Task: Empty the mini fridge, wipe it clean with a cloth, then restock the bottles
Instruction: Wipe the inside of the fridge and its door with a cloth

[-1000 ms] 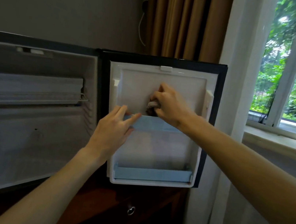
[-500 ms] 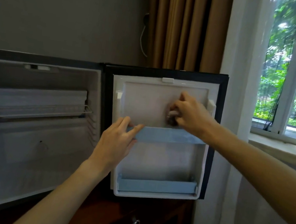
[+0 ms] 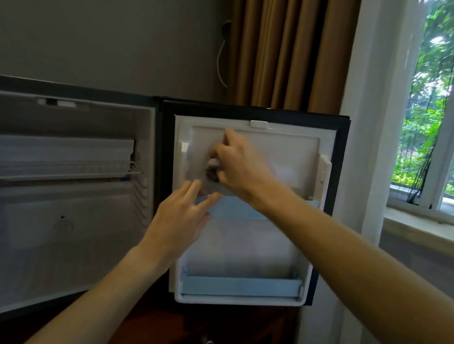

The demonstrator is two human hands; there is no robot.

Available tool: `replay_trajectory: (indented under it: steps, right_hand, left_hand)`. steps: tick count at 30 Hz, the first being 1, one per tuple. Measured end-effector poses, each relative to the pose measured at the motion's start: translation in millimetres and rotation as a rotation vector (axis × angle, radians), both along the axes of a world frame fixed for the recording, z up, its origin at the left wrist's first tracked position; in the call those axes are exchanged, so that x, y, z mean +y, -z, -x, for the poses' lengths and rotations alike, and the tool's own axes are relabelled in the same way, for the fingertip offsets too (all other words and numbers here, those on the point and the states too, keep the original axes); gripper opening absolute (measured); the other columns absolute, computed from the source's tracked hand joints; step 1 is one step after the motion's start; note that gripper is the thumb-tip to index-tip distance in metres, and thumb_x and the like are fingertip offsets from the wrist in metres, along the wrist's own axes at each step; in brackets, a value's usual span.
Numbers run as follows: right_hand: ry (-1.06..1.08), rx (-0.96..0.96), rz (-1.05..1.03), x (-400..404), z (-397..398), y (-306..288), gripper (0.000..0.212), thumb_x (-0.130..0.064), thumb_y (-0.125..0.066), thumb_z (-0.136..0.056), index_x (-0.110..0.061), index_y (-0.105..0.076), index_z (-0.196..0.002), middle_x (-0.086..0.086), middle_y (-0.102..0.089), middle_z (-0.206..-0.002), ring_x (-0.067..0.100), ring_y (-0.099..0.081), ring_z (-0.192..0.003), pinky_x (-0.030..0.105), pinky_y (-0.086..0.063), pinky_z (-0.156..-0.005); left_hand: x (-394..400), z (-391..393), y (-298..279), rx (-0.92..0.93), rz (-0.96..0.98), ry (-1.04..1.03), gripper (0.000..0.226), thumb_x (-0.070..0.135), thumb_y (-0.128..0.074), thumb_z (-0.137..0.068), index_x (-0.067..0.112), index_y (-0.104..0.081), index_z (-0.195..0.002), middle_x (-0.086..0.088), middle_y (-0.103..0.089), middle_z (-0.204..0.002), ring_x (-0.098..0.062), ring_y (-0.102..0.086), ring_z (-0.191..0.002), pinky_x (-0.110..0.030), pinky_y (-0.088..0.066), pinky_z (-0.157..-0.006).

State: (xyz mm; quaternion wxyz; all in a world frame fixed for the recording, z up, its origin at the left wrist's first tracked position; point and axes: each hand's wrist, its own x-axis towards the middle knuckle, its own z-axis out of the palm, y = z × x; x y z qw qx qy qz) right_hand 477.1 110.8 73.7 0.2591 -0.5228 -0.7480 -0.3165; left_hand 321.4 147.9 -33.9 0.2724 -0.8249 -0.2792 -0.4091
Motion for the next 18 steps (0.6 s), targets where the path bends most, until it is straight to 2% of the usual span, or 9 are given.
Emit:
replay_trajectory:
  steps: [4, 6, 12, 18]
  right_hand:
    - [-0.069, -0.018, 0.004, 15, 37, -4, 0.032, -0.027, -0.078, -0.081, -0.013, -0.067, -0.108, 0.006, -0.048, -0.124, 0.021, -0.050, -0.109, 0.030, -0.051, -0.085]
    - [-0.073, -0.018, 0.010, 13, 29, -5, 0.033, -0.030, -0.079, -0.080, -0.015, -0.067, -0.106, 0.005, -0.048, -0.121, 0.020, -0.050, -0.107, 0.029, -0.050, -0.081]
    - [0.045, 0.032, -0.004, -20, -52, 1, 0.023, -0.023, -0.070, -0.087, -0.011, -0.065, -0.106, 0.007, -0.047, -0.118, 0.013, -0.043, -0.092, 0.030, -0.049, -0.083]
    - [0.176, 0.080, 0.007, -50, -112, 6, 0.020, -0.022, -0.070, -0.088, -0.012, -0.063, -0.104, 0.002, -0.045, -0.111, 0.013, -0.046, -0.086, 0.031, -0.054, -0.082]
  left_hand:
    - [1, 2, 0, -0.003, -0.040, 0.027, 0.059, 0.015, -0.086, -0.076, 0.012, -0.062, -0.130, -0.012, -0.055, -0.123, -0.029, -0.056, -0.104, -0.039, -0.057, -0.082]
    - [1, 5, 0, 0.009, -0.048, 0.020, 0.059, 0.016, -0.085, -0.077, 0.014, -0.062, -0.131, -0.010, -0.055, -0.119, -0.027, -0.055, -0.102, -0.038, -0.057, -0.081]
    - [-1, 6, 0, 0.008, -0.019, -0.001, 0.054, 0.017, -0.081, -0.080, 0.015, -0.063, -0.131, -0.009, -0.053, -0.107, -0.025, -0.055, -0.096, -0.036, -0.054, -0.071]
    - [-1, 6, -2, 0.004, -0.007, 0.001, 0.054, 0.015, -0.081, -0.080, 0.014, -0.064, -0.131, -0.009, -0.053, -0.103, -0.028, -0.058, -0.093, -0.039, -0.055, -0.067]
